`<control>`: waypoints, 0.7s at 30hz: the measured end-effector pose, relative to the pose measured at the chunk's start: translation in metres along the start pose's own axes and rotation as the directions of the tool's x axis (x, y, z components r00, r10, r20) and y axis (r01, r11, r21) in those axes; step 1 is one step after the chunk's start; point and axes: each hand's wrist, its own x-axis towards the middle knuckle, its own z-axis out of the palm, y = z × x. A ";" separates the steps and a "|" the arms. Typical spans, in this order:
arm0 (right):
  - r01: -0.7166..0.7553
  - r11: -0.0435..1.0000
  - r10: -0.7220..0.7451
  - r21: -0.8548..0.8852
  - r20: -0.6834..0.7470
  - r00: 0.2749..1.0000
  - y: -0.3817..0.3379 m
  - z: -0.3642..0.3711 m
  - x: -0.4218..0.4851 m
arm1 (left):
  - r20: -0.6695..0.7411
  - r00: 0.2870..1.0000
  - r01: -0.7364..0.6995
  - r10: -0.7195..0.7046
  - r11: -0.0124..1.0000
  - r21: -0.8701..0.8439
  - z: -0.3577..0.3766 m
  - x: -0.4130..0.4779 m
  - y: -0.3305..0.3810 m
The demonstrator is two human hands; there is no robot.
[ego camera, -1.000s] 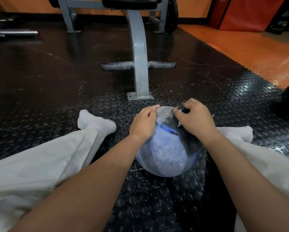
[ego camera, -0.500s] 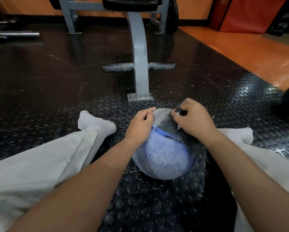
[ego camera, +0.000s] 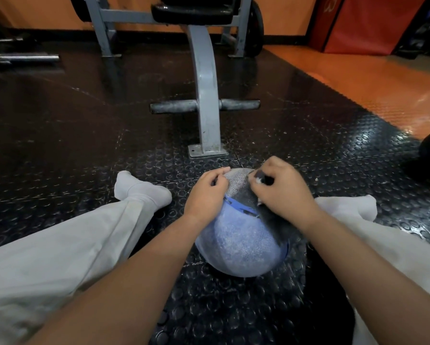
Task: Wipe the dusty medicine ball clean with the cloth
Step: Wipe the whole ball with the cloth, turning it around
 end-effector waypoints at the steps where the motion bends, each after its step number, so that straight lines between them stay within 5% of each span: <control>1: 0.107 0.994 -0.107 -0.025 0.012 0.994 -0.009 0.003 -0.010 | -0.003 1.000 -0.003 0.003 1.000 -0.011 -0.002 0.000 0.000; 6: 0.398 0.917 -0.380 -0.022 0.253 0.890 -0.013 -0.003 -0.018 | 0.024 0.999 -0.039 0.039 0.999 -0.035 -0.007 -0.006 -0.003; 9: 0.152 0.988 -0.154 0.029 0.130 0.979 0.011 -0.012 0.011 | 0.022 1.000 -0.015 0.016 0.999 -0.042 -0.002 -0.004 -0.002; 12: -0.082 0.986 0.069 0.143 0.096 0.993 0.020 -0.007 0.020 | 0.001 1.000 0.013 -0.013 1.000 -0.018 0.001 -0.002 0.000; 15: 0.116 0.993 -0.117 0.011 0.046 0.992 -0.001 0.007 0.002 | -0.023 1.000 0.019 -0.020 0.999 -0.048 0.000 -0.002 0.001; 18: 0.406 0.905 -0.396 -0.130 0.098 0.913 -0.026 0.016 -0.019 | -0.017 1.000 -0.014 0.013 0.996 -0.093 -0.004 -0.006 -0.004; 21: 0.468 0.880 -0.441 -0.077 0.229 0.868 -0.020 0.010 -0.012 | -0.003 0.999 -0.043 0.043 0.997 -0.070 -0.005 -0.010 -0.007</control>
